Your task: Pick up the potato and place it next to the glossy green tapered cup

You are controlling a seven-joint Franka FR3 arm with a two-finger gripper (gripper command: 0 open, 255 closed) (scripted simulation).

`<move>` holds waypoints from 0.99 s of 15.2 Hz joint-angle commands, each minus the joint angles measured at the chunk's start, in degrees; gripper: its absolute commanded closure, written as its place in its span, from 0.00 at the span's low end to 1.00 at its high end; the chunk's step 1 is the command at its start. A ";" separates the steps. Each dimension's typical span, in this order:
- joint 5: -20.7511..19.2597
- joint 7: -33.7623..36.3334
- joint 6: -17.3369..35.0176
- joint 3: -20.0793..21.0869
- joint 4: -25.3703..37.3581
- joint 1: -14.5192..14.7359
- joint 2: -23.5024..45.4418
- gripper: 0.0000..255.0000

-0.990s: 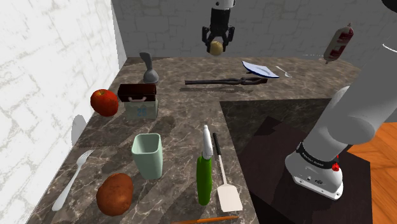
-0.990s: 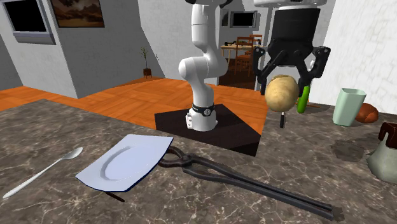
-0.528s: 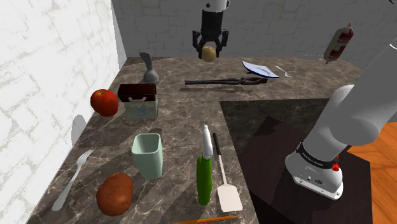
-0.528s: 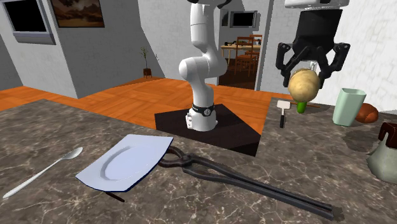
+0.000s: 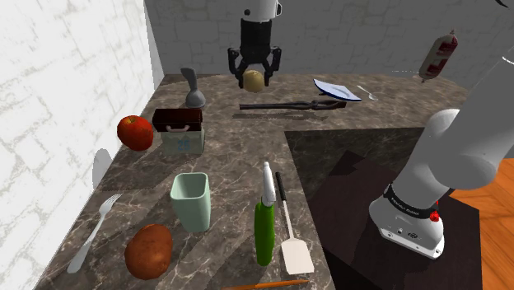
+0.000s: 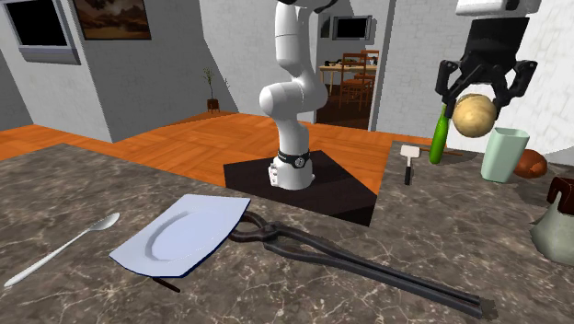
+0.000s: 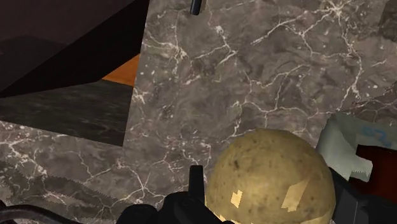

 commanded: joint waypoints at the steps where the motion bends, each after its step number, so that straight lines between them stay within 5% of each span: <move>1: 0.03 2.92 -0.27 1.59 1.27 1.26 0.92 1.00; 15: -2.97 22.59 -2.13 11.29 14.49 10.68 12.25 1.00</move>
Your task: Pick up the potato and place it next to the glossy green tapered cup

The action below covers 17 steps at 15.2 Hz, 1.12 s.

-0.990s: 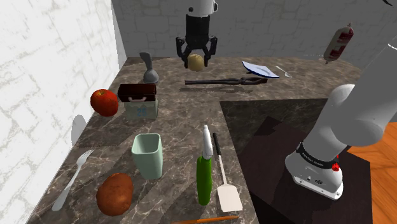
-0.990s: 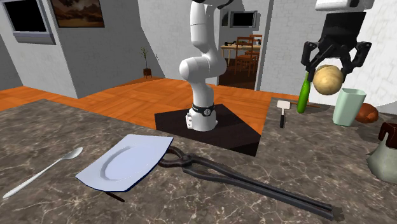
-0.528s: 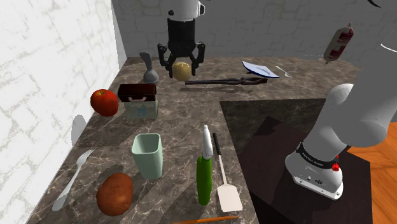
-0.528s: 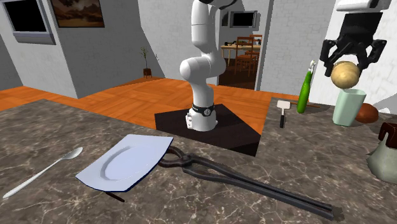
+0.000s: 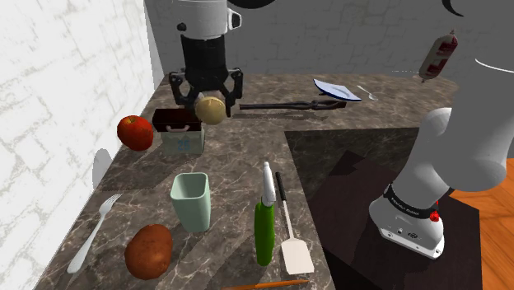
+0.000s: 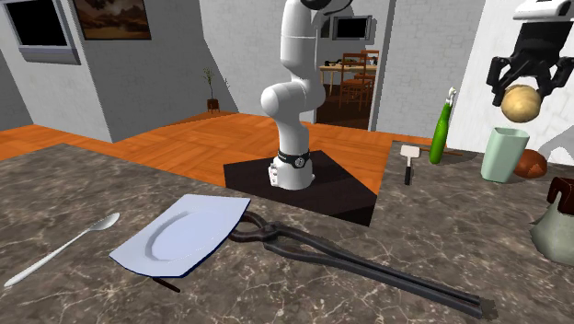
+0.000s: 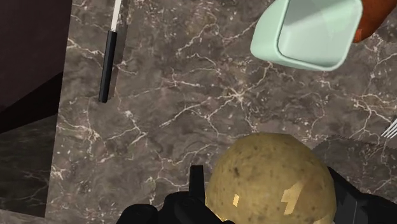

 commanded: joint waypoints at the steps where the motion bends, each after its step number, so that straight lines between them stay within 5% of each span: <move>1: -0.53 1.64 0.22 0.64 1.22 0.85 1.48 1.00; 17: -1.04 1.84 12.22 0.51 -9.50 0.86 2.83 1.00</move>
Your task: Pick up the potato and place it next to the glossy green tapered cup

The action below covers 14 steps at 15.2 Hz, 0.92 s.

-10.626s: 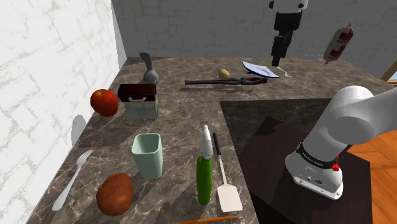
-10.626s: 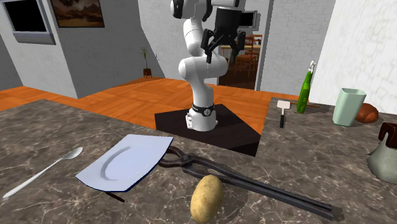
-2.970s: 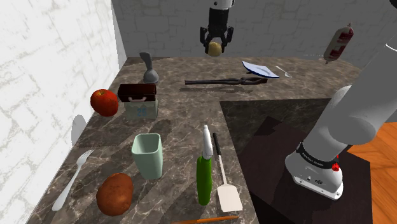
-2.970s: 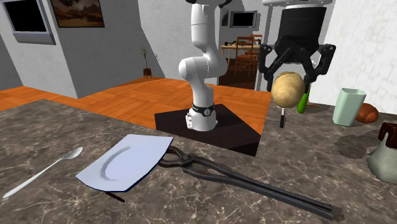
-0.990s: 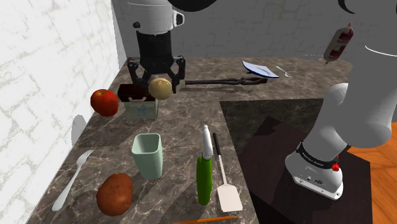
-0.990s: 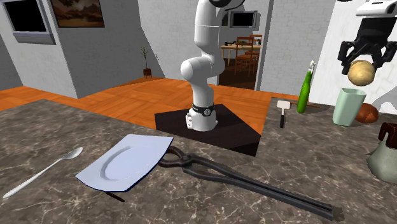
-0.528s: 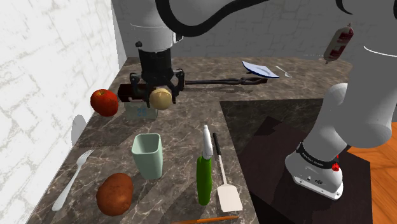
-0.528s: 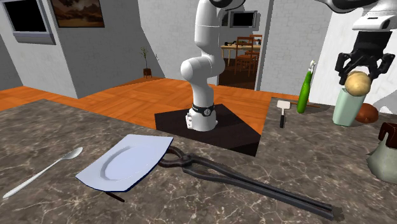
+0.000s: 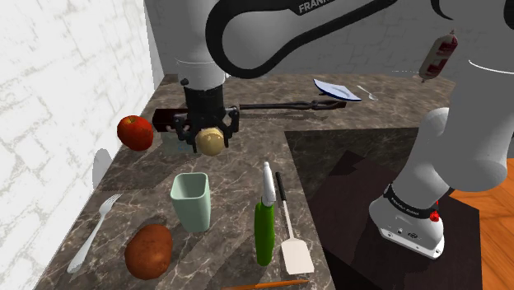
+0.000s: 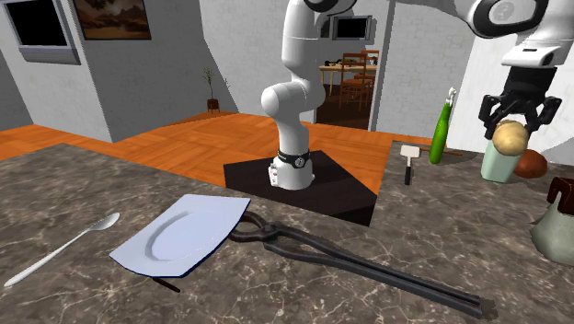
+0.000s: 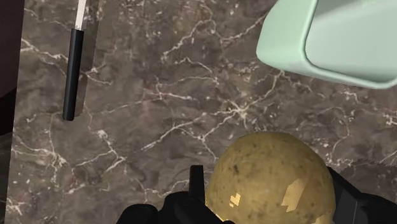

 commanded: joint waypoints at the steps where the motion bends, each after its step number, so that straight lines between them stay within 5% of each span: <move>1: -0.12 0.09 1.43 -0.01 -1.12 0.02 0.29 1.00; 14: -1.55 0.92 10.66 -0.26 -7.01 0.31 3.83 1.00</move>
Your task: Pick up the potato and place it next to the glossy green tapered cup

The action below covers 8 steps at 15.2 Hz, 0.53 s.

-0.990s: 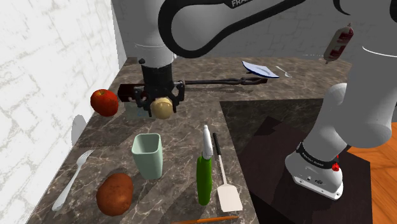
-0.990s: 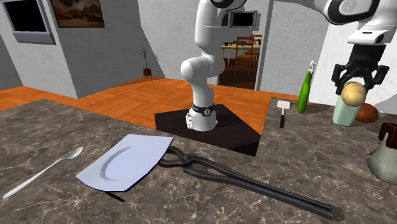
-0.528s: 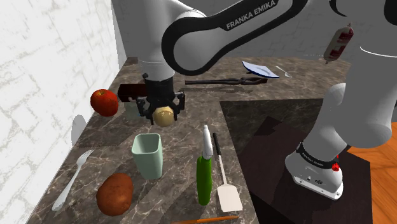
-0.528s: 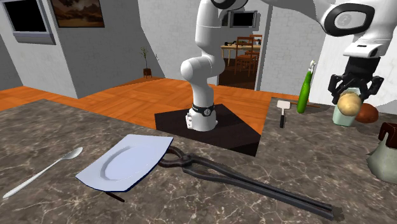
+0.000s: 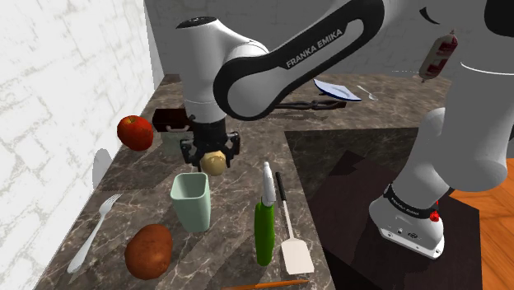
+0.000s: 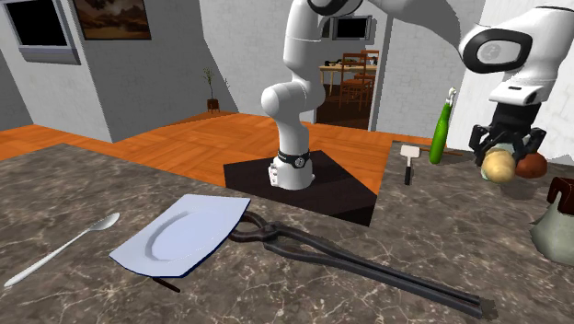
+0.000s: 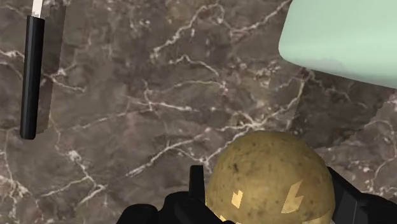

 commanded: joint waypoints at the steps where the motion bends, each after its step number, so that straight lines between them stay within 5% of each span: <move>1: -0.30 0.18 1.36 -0.06 -0.64 0.08 0.73 1.00; 8: -1.49 0.91 6.14 -0.39 -2.82 0.37 3.47 1.00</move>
